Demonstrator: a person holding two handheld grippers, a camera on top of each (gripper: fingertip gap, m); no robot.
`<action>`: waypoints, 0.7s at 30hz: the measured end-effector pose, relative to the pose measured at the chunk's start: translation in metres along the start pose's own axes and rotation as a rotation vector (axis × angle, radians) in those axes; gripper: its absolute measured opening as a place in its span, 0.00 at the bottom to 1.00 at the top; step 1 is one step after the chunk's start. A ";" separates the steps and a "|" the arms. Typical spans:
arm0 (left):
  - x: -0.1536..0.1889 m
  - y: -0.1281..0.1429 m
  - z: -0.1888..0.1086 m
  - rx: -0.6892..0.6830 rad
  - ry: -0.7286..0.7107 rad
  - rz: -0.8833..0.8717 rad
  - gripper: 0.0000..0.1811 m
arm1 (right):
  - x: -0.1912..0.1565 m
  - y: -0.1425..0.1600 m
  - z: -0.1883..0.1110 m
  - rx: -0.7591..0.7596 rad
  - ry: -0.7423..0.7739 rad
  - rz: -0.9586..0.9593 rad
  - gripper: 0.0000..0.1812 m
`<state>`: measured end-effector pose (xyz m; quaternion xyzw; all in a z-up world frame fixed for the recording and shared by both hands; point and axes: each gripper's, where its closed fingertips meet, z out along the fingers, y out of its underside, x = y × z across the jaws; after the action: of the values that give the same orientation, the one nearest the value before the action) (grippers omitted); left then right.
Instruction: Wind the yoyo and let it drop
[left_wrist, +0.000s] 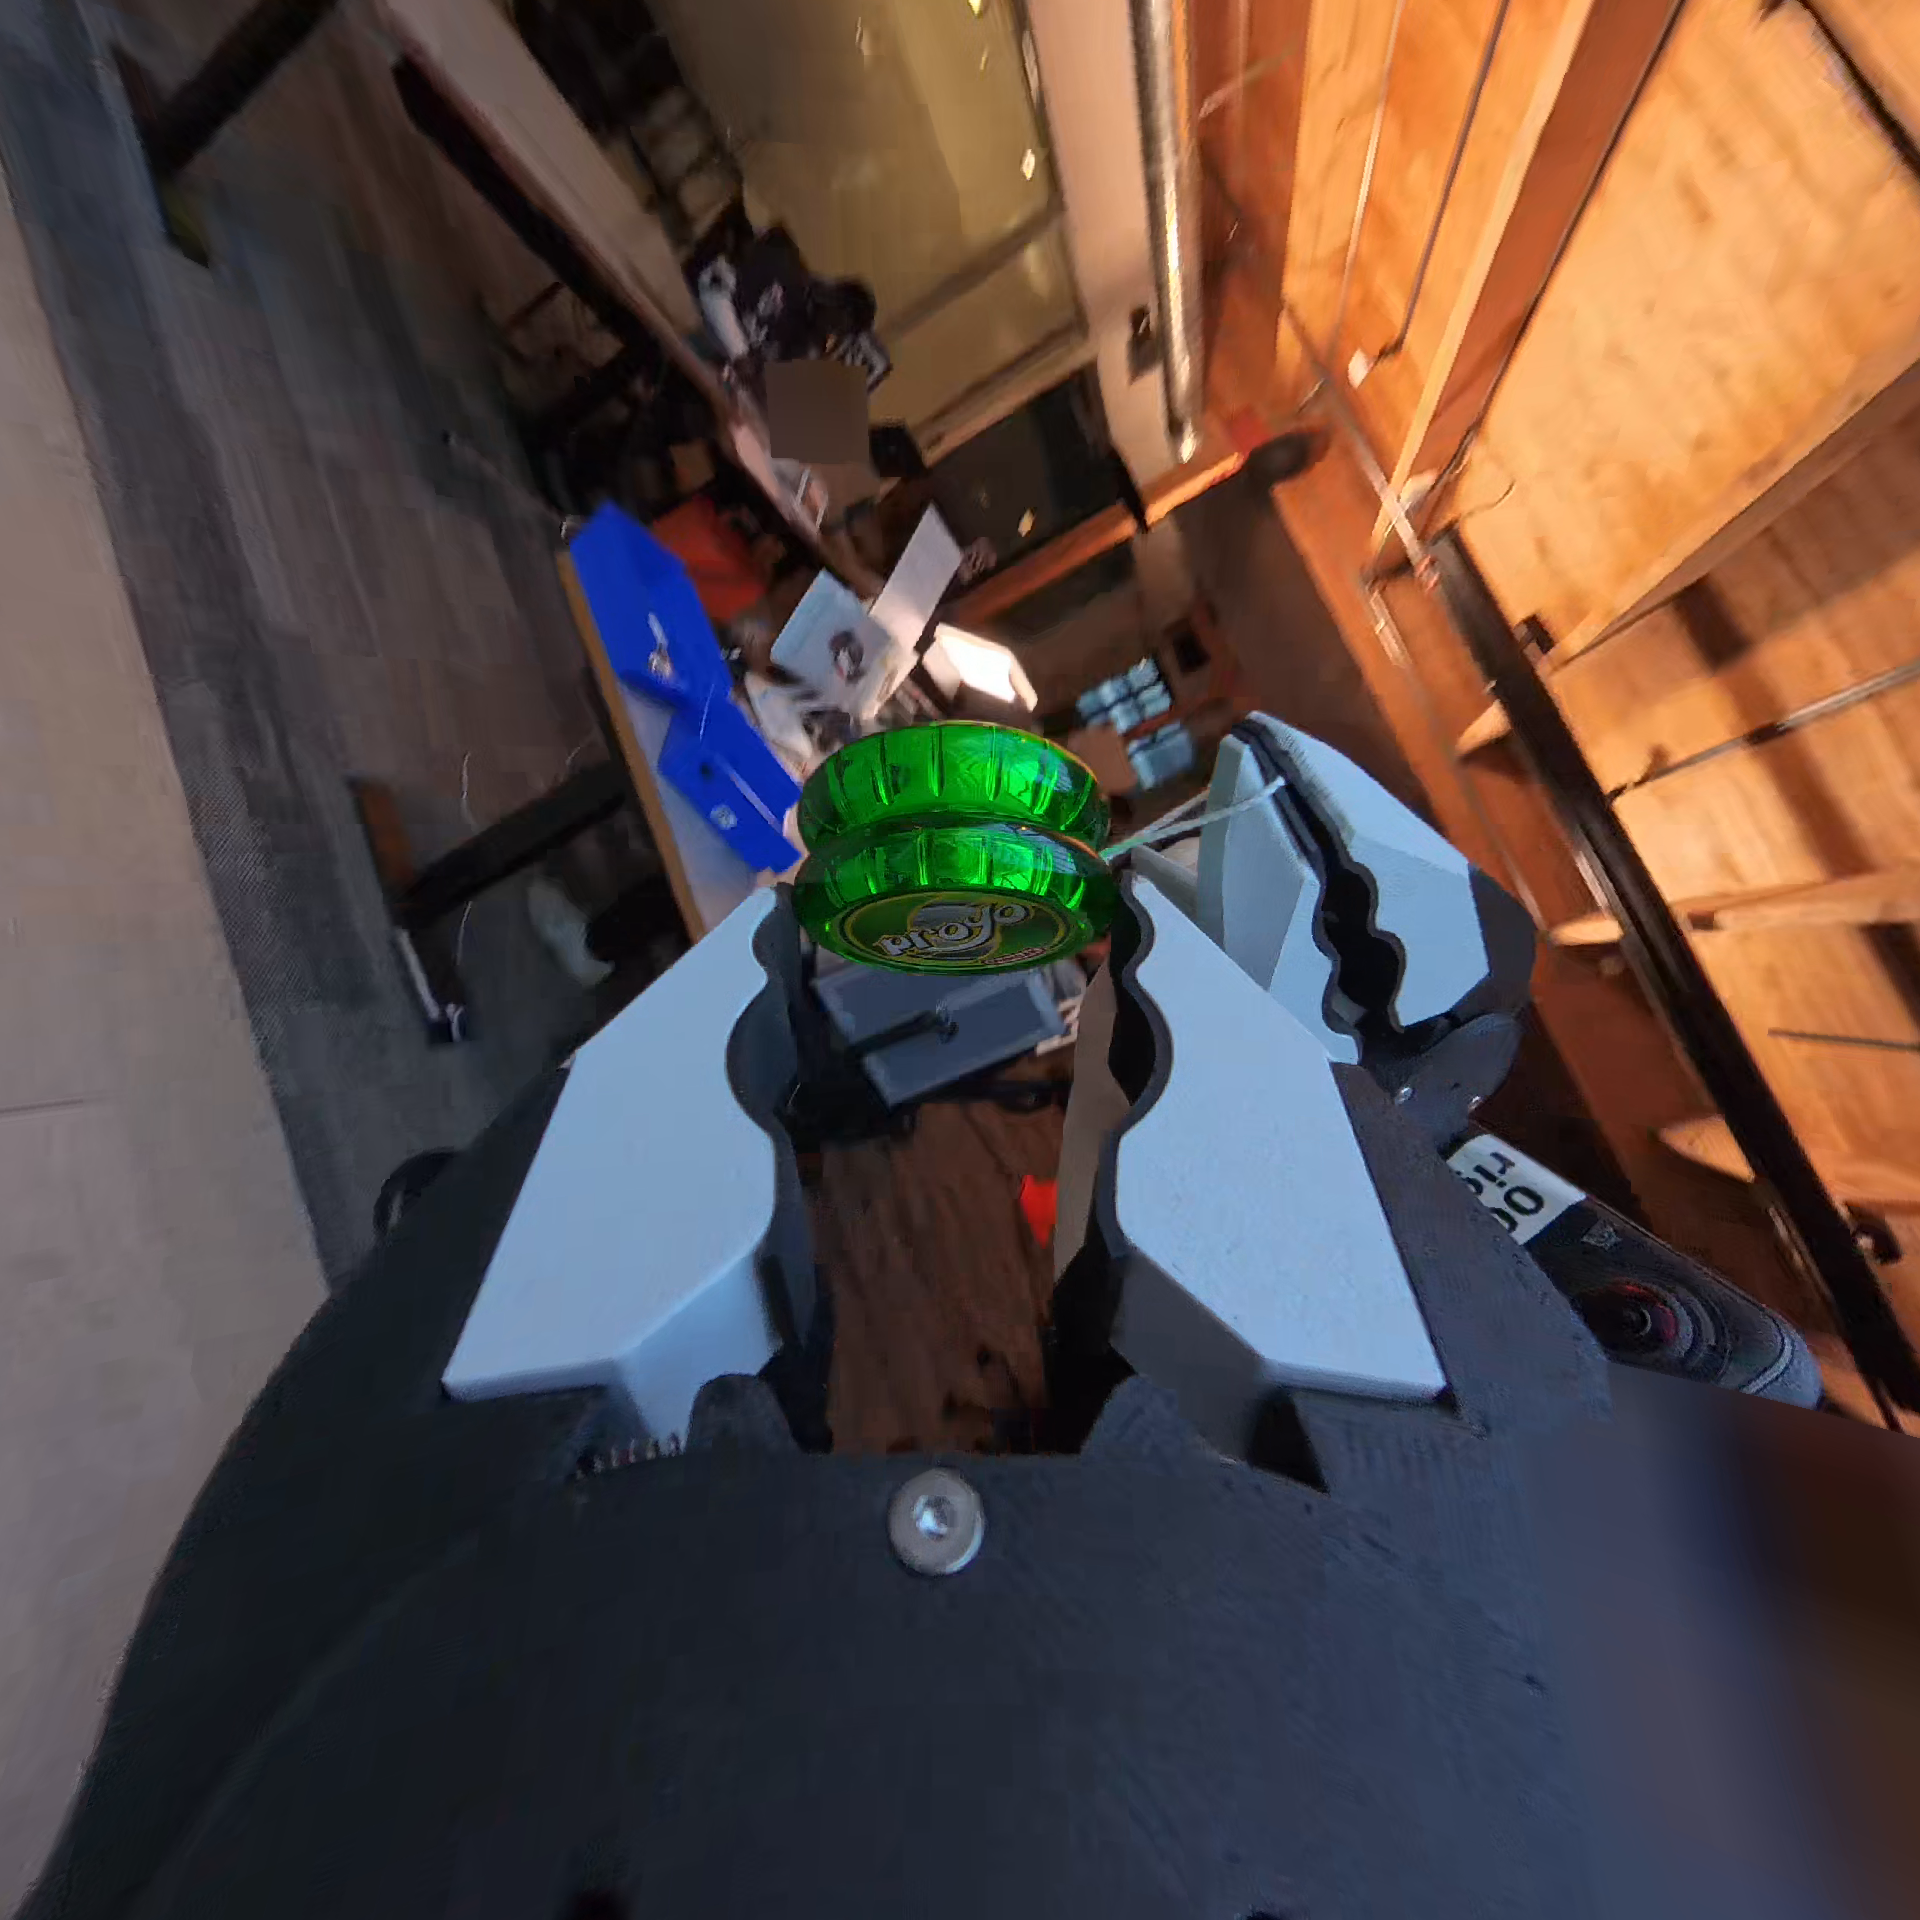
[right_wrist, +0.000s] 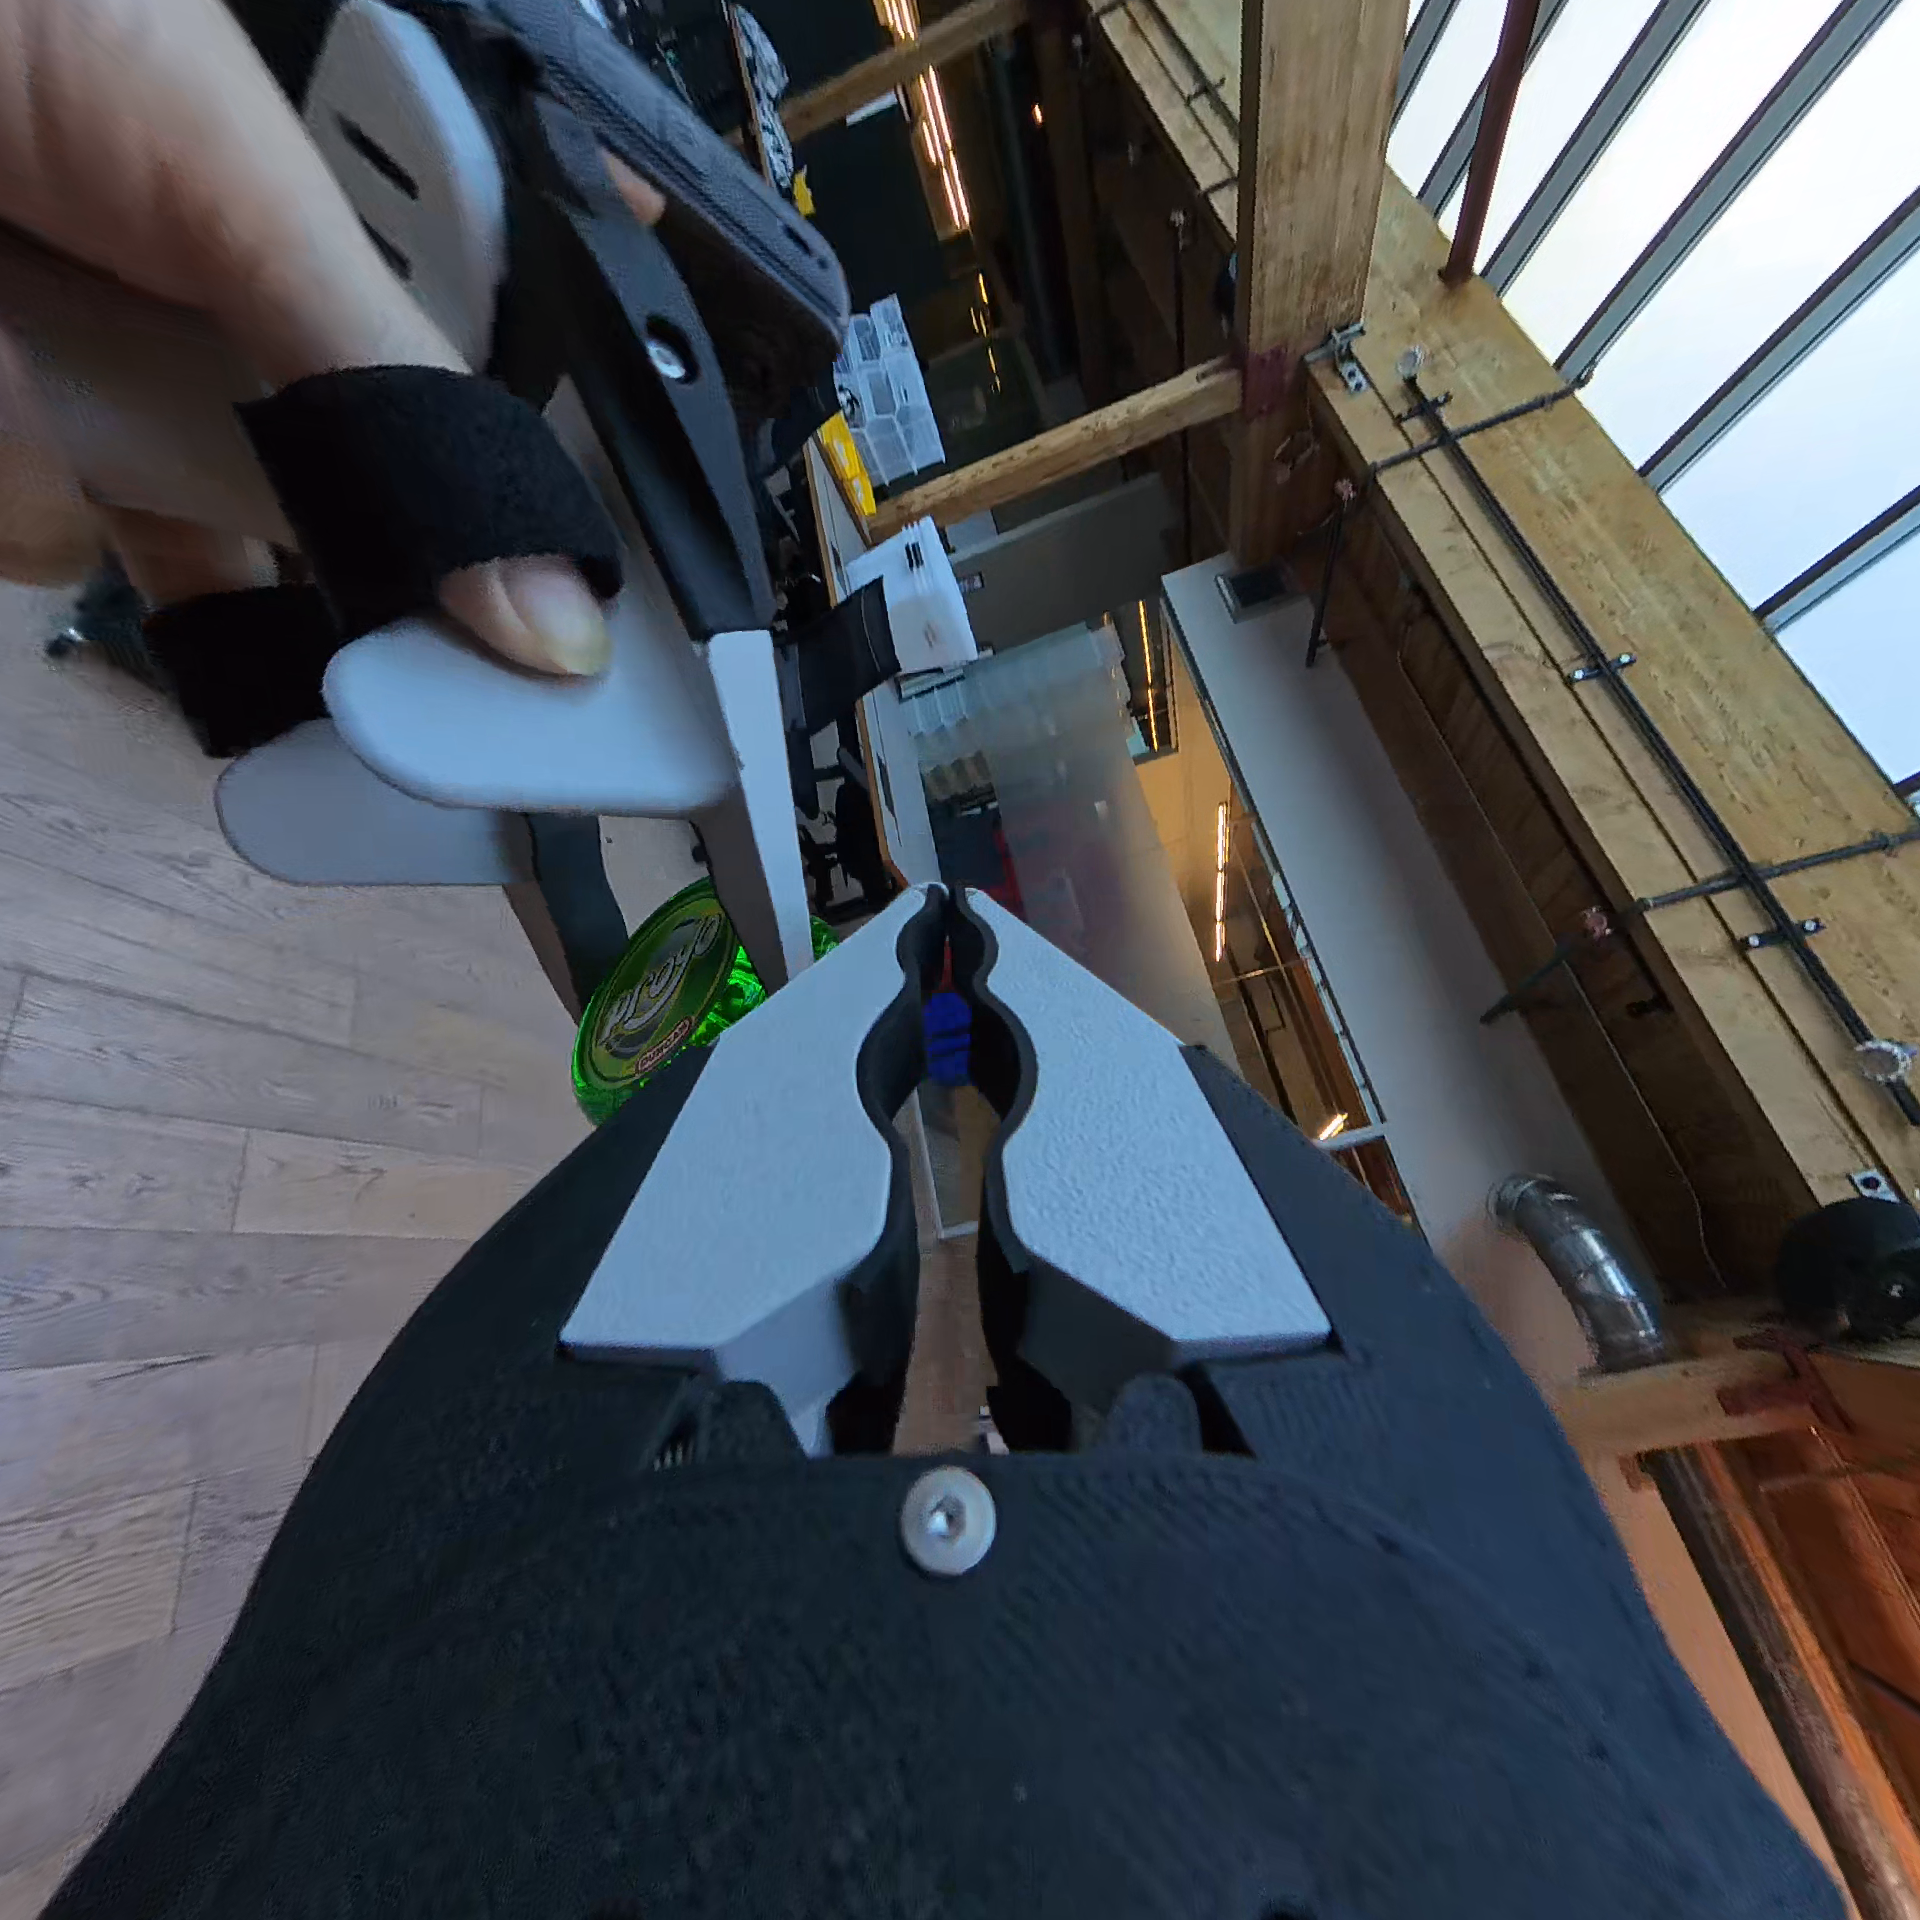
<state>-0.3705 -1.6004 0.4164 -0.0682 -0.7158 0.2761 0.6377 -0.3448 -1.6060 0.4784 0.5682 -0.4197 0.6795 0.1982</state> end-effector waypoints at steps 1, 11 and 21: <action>-0.007 -0.003 0.004 -0.088 -0.030 0.003 0.33 | -0.002 0.009 0.005 -0.024 0.015 0.020 0.00; -0.062 -0.048 0.002 -0.604 -0.162 0.074 0.34 | -0.014 0.046 0.059 -0.220 0.166 0.075 0.00; -0.061 -0.081 0.017 -0.630 0.059 -0.004 0.33 | 0.008 0.059 0.086 -0.264 0.096 0.038 0.00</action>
<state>-0.3547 -1.7012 0.4012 -0.2690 -0.7474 0.0372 0.6063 -0.3389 -1.7092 0.4653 0.4961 -0.5064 0.6482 0.2781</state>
